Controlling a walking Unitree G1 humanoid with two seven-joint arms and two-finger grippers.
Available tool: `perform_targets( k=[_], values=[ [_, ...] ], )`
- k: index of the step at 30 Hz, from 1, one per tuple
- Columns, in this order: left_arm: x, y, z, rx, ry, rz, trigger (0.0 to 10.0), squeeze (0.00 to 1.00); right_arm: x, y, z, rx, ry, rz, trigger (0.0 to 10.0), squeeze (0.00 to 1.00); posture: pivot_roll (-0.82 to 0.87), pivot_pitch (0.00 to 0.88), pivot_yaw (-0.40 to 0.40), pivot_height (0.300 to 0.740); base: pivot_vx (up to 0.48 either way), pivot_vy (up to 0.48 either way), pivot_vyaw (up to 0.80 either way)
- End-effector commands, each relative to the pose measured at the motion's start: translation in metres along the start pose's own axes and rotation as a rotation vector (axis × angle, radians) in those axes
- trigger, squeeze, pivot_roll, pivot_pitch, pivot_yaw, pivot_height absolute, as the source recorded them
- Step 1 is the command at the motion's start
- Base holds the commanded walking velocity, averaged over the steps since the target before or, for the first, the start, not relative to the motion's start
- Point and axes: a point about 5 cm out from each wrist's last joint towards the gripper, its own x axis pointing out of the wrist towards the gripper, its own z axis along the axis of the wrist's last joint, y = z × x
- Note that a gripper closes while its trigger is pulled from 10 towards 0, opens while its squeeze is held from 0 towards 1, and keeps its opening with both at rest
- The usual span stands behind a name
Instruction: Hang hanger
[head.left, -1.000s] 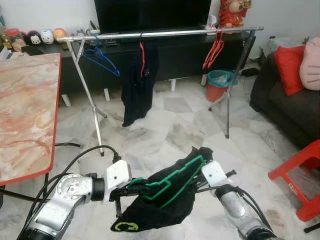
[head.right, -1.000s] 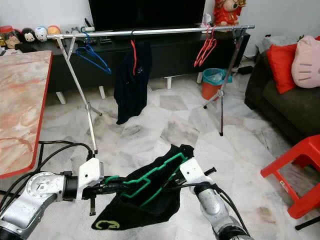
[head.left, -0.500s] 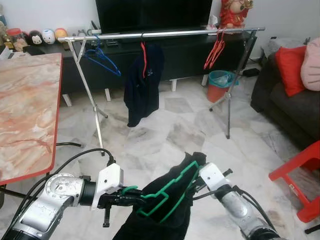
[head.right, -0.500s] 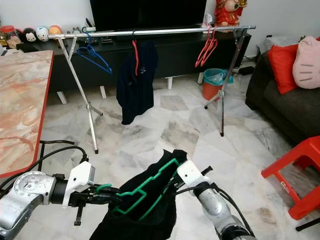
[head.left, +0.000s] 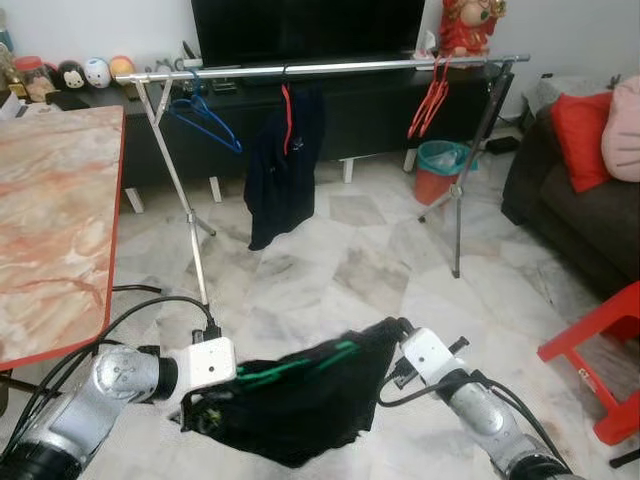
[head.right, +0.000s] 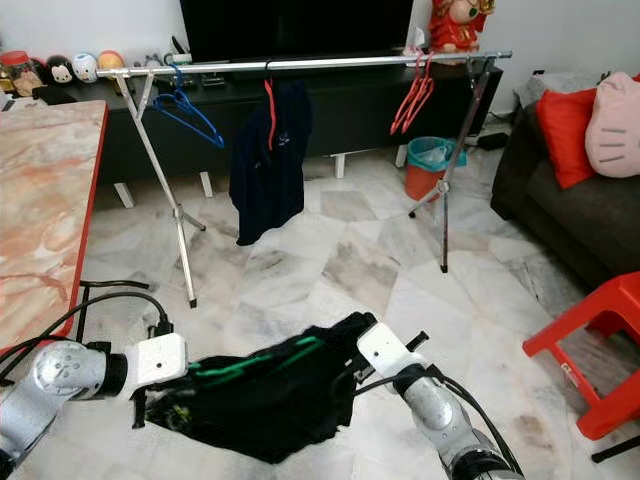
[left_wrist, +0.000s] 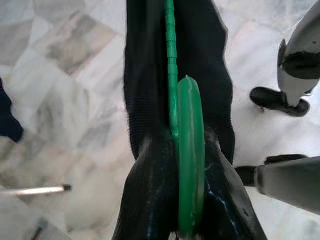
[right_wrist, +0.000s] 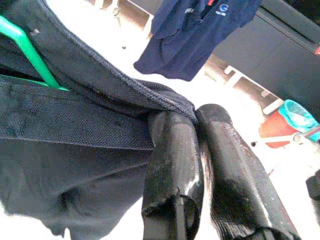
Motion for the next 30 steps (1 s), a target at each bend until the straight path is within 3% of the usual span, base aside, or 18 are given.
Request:
perform_targets(
  k=[1,6,8,12,16,22,26,30],
  values=[
    [0.000,-0.006,-0.003,0.043,-0.002,-0.048,10.0,0.00,-0.002,-0.010,0.000,-0.008,-0.014,-0.031,0.0,0.00,0.02,0.000,-0.044,0.740,0.000,0.000,0.00],
    [-0.006,-0.008,-0.005,0.186,0.038,-0.104,10.0,0.00,-0.001,-0.014,0.002,-0.011,-0.022,-0.018,0.0,0.00,0.03,0.000,-0.044,0.740,0.000,0.000,0.00],
    [-0.013,-0.009,-0.003,0.232,0.003,-0.128,10.0,0.00,0.000,-0.019,0.004,-0.002,-0.023,-0.024,0.0,0.00,0.03,0.000,-0.045,0.740,0.000,0.000,0.00],
    [-0.021,-0.014,-0.003,0.257,-0.033,-0.168,10.0,0.00,0.000,-0.026,0.003,0.006,-0.005,-0.043,0.0,0.00,0.03,0.000,-0.046,0.740,0.000,0.000,0.00],
    [-0.029,-0.013,-0.003,0.245,-0.094,-0.123,10.0,0.00,-0.005,-0.040,-0.008,0.093,0.068,-0.115,0.0,0.00,0.03,0.000,-0.050,0.740,0.000,0.000,0.00],
    [-0.034,-0.019,-0.008,0.237,-0.111,-0.126,10.0,0.00,-0.011,-0.056,-0.016,0.210,0.108,-0.203,0.0,0.00,0.03,0.000,-0.050,0.740,0.000,0.000,0.00],
    [-0.040,-0.014,0.014,0.132,-0.307,-0.073,10.0,0.00,-0.020,-0.068,-0.028,0.326,0.163,-0.266,0.0,0.00,0.03,0.000,-0.055,0.740,0.000,0.000,0.00],
    [-0.043,-0.022,0.019,0.138,-0.328,-0.162,10.0,0.00,-0.023,-0.068,-0.033,0.399,0.182,-0.284,0.0,0.00,0.03,0.000,-0.056,0.740,0.000,0.000,0.00]
  ],
)
